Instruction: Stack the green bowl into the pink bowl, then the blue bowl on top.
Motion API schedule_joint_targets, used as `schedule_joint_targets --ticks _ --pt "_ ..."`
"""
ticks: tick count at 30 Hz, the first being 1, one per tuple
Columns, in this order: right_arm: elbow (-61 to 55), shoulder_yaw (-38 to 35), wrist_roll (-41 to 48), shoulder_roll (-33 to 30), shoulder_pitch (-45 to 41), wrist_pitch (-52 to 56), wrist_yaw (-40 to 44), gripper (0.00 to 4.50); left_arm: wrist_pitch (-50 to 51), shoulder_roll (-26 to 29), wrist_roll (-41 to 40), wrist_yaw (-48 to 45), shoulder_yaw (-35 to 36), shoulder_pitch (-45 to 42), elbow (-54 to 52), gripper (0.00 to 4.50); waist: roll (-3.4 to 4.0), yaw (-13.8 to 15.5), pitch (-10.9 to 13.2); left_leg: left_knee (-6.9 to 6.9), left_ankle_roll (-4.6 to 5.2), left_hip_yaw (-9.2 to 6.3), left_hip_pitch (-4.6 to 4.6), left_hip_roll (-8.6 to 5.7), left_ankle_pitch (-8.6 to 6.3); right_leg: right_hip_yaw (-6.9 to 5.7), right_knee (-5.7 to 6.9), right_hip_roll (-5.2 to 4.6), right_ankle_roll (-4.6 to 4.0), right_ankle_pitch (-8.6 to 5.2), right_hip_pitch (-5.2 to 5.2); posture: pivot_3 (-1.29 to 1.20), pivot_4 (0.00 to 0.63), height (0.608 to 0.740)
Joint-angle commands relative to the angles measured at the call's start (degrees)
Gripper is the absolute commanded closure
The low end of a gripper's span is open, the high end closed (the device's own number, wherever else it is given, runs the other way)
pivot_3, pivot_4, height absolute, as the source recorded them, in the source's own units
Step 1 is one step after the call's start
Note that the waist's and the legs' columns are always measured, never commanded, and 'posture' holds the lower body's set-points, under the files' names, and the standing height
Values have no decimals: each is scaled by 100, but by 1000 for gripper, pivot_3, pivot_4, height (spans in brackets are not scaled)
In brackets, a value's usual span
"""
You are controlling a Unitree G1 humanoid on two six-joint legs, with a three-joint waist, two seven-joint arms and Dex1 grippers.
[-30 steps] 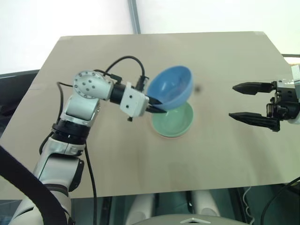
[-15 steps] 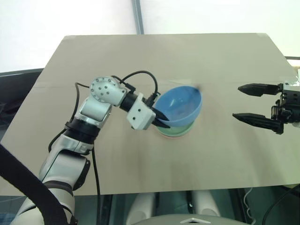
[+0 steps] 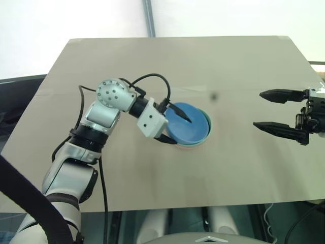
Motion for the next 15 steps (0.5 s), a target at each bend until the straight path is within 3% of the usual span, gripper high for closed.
schedule_joint_targets --ticks 1,8,12,15 --pt "-35 -46 81 -5 -117 -136 -20 0 649 33 -366 291 518 -245 -26 466 0 -6 0 0 0 1 0 0 0 0 0 0 0 0 0 0 150 740" --pt "-52 -5 121 9 -92 -162 -72 0 3650 63 -1182 1629 1534 -467 65 466 0 -30 0 2 0 -5 1 0 0 0 3 1 1 0 0 0 150 740" --pt "-112 -38 168 40 3 -135 -124 0 4033 420 -836 2286 1955 -24 400 466 1 -67 -1 0 0 -3 6 1 0 4 5 4 0 0 -1 0 150 740" --pt "-113 -72 182 22 102 -136 -114 0 4397 753 -1030 2310 2286 535 24 466 2 -64 -1 -4 -1 -3 9 3 1 10 5 5 0 0 -4 0 150 740"
